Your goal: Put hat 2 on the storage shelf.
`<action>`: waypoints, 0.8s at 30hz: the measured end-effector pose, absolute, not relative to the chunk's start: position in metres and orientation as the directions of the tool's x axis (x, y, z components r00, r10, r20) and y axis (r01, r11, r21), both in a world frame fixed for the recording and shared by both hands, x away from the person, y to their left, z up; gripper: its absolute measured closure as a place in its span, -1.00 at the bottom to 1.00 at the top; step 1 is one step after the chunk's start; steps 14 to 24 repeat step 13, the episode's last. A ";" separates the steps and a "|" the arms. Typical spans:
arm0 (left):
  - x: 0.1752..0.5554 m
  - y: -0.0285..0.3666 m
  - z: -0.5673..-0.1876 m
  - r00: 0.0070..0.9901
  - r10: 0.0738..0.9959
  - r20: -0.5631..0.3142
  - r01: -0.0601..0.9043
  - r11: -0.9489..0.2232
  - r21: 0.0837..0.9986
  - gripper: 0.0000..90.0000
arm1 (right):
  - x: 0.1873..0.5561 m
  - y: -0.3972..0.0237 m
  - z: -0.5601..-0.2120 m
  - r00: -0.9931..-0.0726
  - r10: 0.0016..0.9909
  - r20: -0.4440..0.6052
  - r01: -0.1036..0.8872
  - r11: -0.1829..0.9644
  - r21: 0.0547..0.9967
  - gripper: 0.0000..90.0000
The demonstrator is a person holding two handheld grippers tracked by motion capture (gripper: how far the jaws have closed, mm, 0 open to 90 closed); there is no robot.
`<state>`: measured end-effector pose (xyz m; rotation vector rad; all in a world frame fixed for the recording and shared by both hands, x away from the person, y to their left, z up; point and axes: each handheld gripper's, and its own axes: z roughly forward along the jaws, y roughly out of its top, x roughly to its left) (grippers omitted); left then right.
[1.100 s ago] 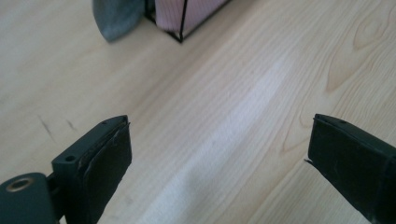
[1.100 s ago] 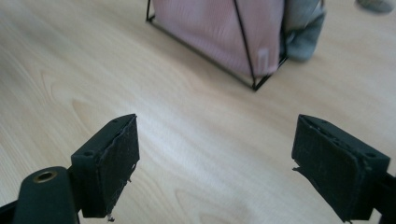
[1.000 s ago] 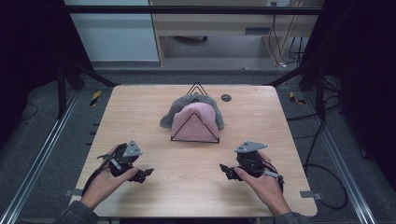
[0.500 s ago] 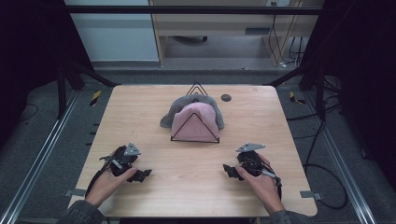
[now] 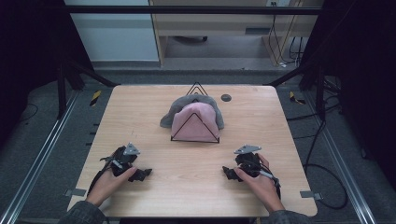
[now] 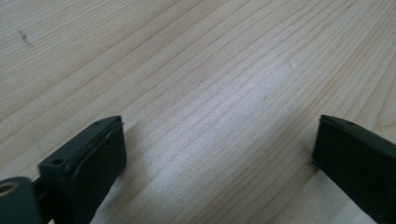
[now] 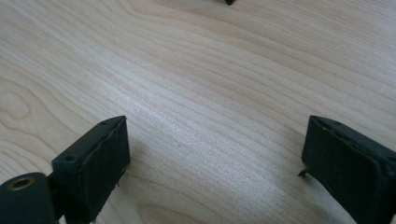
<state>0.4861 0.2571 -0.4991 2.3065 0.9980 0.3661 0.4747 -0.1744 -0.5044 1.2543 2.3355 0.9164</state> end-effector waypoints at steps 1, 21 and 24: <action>0.486 0.258 -0.500 0.679 0.734 0.017 0.567 -0.539 0.623 -1.00 | 0.474 -0.174 -0.505 -0.561 0.827 -0.004 0.608 0.415 0.677 -0.88; 0.485 0.258 -0.502 0.669 0.743 0.019 0.563 -0.523 0.639 -1.00 | 0.469 -0.175 -0.512 -0.561 0.828 -0.002 0.568 0.387 0.726 -0.95; 0.485 0.258 -0.502 0.669 0.743 0.019 0.563 -0.523 0.639 -1.00 | 0.469 -0.175 -0.512 -0.561 0.828 -0.002 0.568 0.387 0.726 -0.95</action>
